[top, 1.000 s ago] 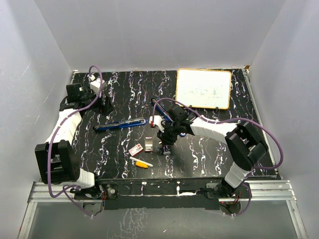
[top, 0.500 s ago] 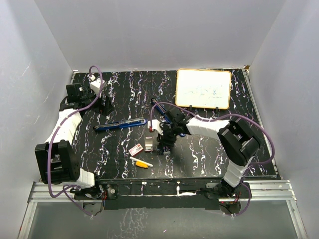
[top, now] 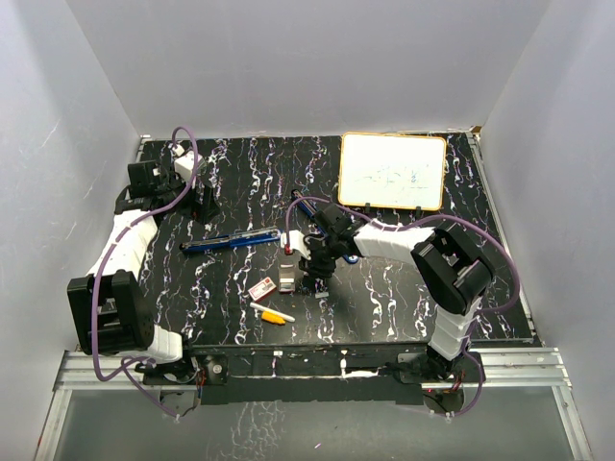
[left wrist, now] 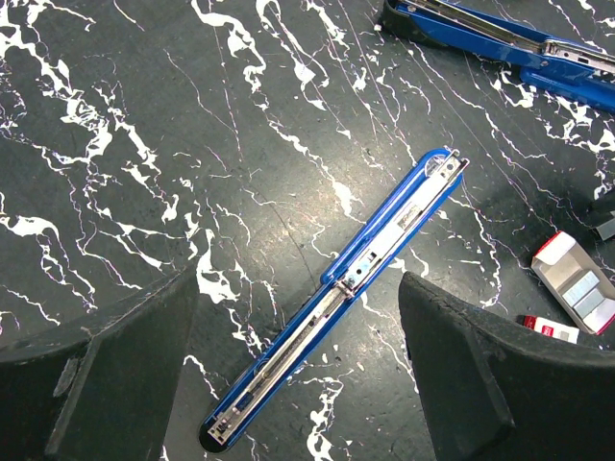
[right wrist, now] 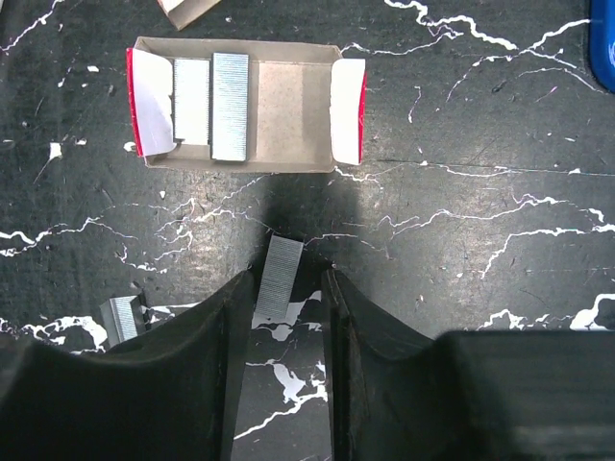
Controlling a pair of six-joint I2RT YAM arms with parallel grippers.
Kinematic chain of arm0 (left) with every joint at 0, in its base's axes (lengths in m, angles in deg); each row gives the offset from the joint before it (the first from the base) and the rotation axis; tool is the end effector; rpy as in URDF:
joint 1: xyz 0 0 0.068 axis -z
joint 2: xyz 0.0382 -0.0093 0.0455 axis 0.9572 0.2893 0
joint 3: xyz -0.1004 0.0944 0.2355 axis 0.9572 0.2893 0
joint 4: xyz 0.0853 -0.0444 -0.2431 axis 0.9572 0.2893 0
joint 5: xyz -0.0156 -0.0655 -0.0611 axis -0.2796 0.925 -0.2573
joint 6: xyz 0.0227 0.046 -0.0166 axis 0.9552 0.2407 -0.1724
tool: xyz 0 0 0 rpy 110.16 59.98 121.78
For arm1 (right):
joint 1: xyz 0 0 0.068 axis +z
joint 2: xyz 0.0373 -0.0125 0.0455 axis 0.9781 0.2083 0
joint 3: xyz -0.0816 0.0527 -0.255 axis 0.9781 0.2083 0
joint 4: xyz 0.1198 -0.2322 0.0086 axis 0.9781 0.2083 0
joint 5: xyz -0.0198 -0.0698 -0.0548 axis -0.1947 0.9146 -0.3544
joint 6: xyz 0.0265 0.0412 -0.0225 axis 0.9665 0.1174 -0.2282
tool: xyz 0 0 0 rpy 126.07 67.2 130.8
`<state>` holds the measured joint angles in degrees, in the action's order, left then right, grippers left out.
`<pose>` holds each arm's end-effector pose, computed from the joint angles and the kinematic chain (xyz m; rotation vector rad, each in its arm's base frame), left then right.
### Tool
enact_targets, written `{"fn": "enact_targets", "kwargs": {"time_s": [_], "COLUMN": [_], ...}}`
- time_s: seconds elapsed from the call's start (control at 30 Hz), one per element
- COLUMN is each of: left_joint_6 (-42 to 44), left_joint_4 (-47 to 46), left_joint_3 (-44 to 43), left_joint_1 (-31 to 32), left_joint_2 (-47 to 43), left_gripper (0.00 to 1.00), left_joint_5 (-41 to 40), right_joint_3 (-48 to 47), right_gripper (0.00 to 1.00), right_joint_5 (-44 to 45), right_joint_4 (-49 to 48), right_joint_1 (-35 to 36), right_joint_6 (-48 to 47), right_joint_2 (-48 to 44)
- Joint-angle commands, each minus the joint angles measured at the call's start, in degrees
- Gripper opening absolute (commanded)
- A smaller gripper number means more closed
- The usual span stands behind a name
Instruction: Load the staples into the stapler
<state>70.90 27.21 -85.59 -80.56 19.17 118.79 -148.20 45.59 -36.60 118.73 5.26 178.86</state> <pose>0.3168 0.0183 0.2799 0.6679 1.9573 -0.4085 0.2548 0.2432 0.1551 -1.8725 1.7856 0.6776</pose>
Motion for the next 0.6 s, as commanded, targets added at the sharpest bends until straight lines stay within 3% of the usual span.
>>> {"fn": "enact_targets", "kwargs": {"time_s": [0.0, 0.57], "left_joint_6": [0.93, 1.41], "left_joint_4": [1.05, 0.62], "left_joint_3": [-1.73, -0.19], "left_joint_1": [0.17, 0.16], "left_joint_2": [-0.69, -2.3], "left_gripper": [0.83, 0.83], "left_joint_5": [2.28, 2.34], "right_joint_3": [1.61, 5.17], "right_gripper": [0.36, 0.35], "right_joint_5": [3.19, 5.84], "right_joint_4": [-2.96, -6.85], "right_joint_1": [-0.14, 0.31], "right_joint_6": [1.85, 9.76], "right_joint_2": [-0.72, -2.79]}}
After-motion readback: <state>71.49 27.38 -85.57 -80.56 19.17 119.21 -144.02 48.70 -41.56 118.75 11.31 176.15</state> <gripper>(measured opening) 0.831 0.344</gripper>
